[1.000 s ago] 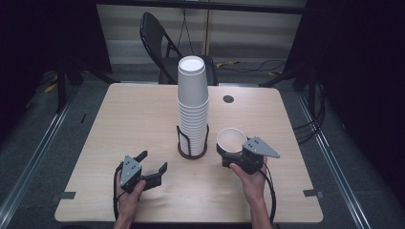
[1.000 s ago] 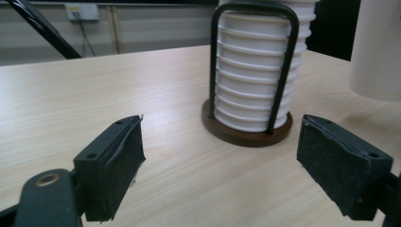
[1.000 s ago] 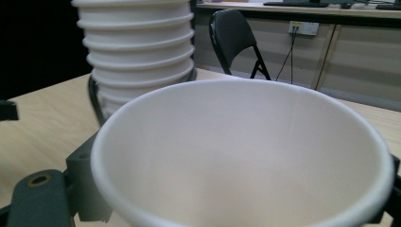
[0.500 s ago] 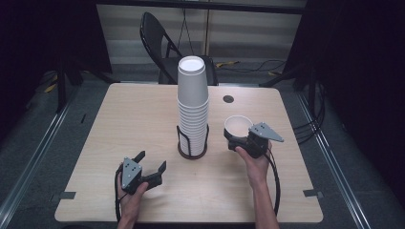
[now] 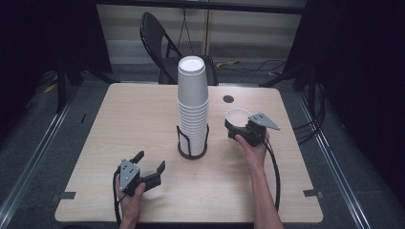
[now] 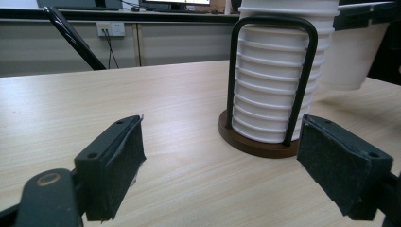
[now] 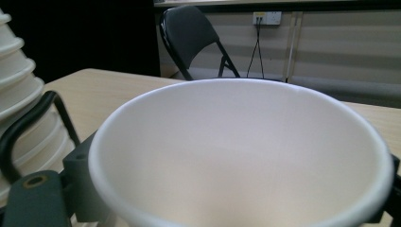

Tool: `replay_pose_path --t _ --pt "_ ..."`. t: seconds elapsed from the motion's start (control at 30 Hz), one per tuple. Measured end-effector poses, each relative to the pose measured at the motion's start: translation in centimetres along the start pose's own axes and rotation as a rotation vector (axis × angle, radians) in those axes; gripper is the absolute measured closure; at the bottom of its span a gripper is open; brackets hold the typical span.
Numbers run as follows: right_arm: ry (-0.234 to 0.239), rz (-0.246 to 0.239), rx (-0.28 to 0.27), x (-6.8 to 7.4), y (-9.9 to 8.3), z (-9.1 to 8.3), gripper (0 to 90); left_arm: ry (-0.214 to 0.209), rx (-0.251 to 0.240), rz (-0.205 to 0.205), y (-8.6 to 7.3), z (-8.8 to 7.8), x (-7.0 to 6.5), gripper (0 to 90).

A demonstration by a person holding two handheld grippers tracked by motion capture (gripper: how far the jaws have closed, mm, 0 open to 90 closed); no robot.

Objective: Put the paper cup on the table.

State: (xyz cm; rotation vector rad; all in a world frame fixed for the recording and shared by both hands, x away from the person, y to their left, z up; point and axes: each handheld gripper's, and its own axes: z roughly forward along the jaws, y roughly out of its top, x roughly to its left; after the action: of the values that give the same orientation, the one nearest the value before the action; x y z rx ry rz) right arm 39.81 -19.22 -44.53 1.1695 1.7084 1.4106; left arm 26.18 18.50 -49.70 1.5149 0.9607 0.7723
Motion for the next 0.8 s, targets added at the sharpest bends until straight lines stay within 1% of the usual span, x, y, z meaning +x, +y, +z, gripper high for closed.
replay_pose_path --t 0.03,0.1,0.13,0.17,0.2,0.3,0.43,0.5,0.57,0.6,0.67,0.8 --pt "-0.004 0.01 -0.005 -0.1 0.0 0.2 11.7 0.003 0.0 0.0 0.0 0.0 0.0 15.7" --pt "-0.02 0.007 -0.009 -0.2 -0.3 0.7 11.7 0.009 -0.001 -0.002 0.0 0.0 0.0 15.7" --pt "-0.017 0.018 -0.006 -0.4 -0.5 1.0 11.6 0.006 0.0 0.002 0.0 0.0 0.0 15.7" --pt "-0.022 0.027 0.006 -0.6 -0.7 1.2 11.6 0.004 0.0 0.001 0.0 0.0 0.0 15.7" --pt "-0.028 0.03 0.009 -0.7 -0.9 1.3 11.5 0.004 -0.001 0.001 0.0 0.0 0.0 15.7" --pt "-0.028 0.051 0.017 -0.9 -1.3 1.6 11.4 0.005 0.0 0.005 0.0 0.0 -0.1 15.7" --pt "-0.033 0.048 0.028 -0.8 -1.7 2.0 11.2 0.003 -0.001 -0.003 0.0 0.0 0.0 15.8" --pt "-0.03 0.06 0.031 -0.8 -2.0 2.3 11.2 0.001 -0.004 -0.007 0.0 0.0 0.1 15.8" --pt "-0.031 0.061 0.022 -0.8 -2.2 2.4 11.0 0.0 -0.006 -0.013 0.0 -0.1 0.1 15.8" --pt "-0.03 0.061 0.022 -0.7 -2.2 2.4 10.9 0.002 -0.004 -0.009 0.0 0.0 0.1 15.8" --pt "-0.033 0.052 0.024 -0.6 -2.2 2.5 10.8 -0.002 0.002 -0.002 0.0 0.0 0.1 15.9" --pt "-0.032 0.038 0.036 -0.3 -2.3 2.4 10.4 0.006 0.0 -0.006 0.0 0.0 0.1 15.9"
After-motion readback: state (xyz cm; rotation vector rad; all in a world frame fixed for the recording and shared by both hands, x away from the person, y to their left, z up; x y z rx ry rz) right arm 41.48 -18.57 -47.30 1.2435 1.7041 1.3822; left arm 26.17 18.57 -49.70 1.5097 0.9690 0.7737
